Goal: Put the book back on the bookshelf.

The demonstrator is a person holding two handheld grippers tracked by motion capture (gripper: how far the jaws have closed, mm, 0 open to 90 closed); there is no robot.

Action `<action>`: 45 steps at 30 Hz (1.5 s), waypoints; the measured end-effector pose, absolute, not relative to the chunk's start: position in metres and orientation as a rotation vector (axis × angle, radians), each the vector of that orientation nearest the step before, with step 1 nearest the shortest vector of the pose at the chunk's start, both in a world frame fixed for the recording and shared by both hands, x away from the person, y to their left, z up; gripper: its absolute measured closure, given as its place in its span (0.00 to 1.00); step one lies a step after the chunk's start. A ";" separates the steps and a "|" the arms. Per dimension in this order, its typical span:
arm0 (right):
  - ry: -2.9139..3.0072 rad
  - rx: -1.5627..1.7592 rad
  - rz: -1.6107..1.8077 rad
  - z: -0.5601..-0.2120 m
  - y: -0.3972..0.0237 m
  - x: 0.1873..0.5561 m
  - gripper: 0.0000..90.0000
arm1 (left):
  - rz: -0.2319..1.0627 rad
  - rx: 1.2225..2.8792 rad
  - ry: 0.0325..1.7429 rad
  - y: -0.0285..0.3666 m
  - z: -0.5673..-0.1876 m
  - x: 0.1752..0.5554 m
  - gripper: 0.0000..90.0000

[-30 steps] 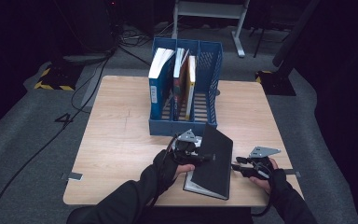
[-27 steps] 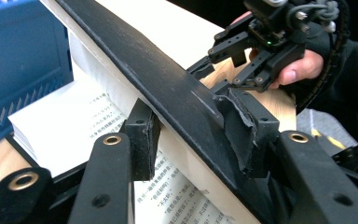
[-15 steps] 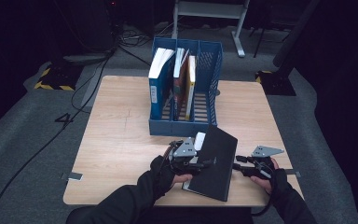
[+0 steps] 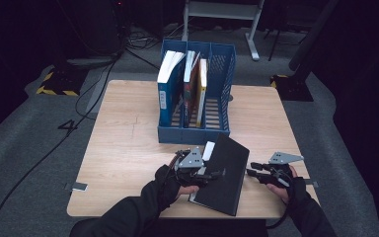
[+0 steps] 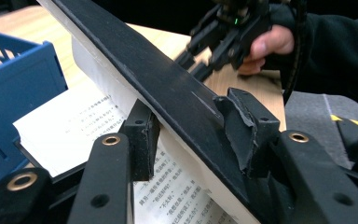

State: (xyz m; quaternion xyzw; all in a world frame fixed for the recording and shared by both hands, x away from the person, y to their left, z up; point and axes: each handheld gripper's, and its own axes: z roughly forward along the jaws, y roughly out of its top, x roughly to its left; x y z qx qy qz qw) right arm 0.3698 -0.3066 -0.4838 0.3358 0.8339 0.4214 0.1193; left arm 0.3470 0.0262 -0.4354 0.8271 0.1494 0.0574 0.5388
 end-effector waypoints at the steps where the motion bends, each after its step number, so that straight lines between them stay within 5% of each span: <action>1: 2.454 0.973 1.228 -0.486 -0.303 0.371 0.69 | 0.143 1.966 0.345 0.026 -0.435 0.346 0.62; 23: 2.388 0.833 1.513 -0.466 -0.292 0.366 0.75 | 0.238 1.996 0.107 0.056 -0.417 0.324 0.65; 45: 2.309 0.613 1.549 -0.424 -0.261 0.350 0.77 | 0.256 2.012 0.260 0.091 -0.437 0.315 0.61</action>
